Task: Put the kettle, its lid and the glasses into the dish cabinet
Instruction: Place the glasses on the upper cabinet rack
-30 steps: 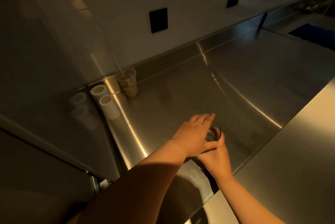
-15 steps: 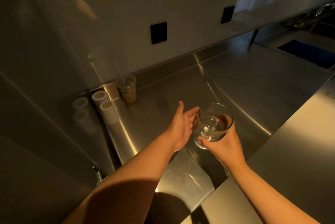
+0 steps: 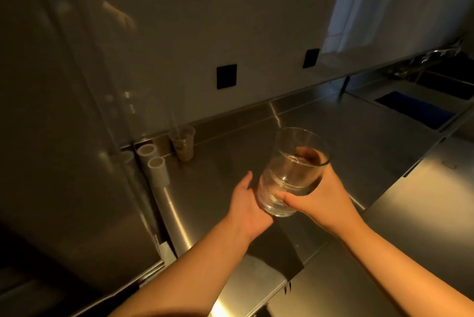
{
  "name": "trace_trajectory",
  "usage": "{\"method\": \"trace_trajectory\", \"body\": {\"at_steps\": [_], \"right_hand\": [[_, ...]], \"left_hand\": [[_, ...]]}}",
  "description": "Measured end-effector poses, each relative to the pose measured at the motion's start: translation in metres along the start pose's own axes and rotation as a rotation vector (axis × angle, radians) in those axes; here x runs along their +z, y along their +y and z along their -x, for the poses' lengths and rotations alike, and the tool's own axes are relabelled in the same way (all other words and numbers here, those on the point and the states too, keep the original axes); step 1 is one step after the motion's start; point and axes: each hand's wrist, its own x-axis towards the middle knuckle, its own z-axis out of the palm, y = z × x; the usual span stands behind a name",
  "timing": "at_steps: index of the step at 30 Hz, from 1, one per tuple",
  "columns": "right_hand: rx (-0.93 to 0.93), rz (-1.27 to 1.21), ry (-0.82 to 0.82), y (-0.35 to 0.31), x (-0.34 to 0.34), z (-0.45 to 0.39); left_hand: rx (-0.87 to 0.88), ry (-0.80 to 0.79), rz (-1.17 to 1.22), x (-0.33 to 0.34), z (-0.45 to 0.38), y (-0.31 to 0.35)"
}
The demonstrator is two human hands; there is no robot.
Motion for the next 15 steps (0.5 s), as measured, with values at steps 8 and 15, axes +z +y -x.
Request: {"method": "trace_trajectory", "body": {"at_steps": [8,15], "right_hand": [[-0.07,0.039,-0.214,-0.063,0.007,0.008],[-0.202,-0.105,-0.294,-0.118,0.015,0.023]], "left_hand": [[0.032,-0.22,-0.051,0.012,0.065,-0.002],[0.09,-0.156,0.039,0.021,0.12,0.004]]}}
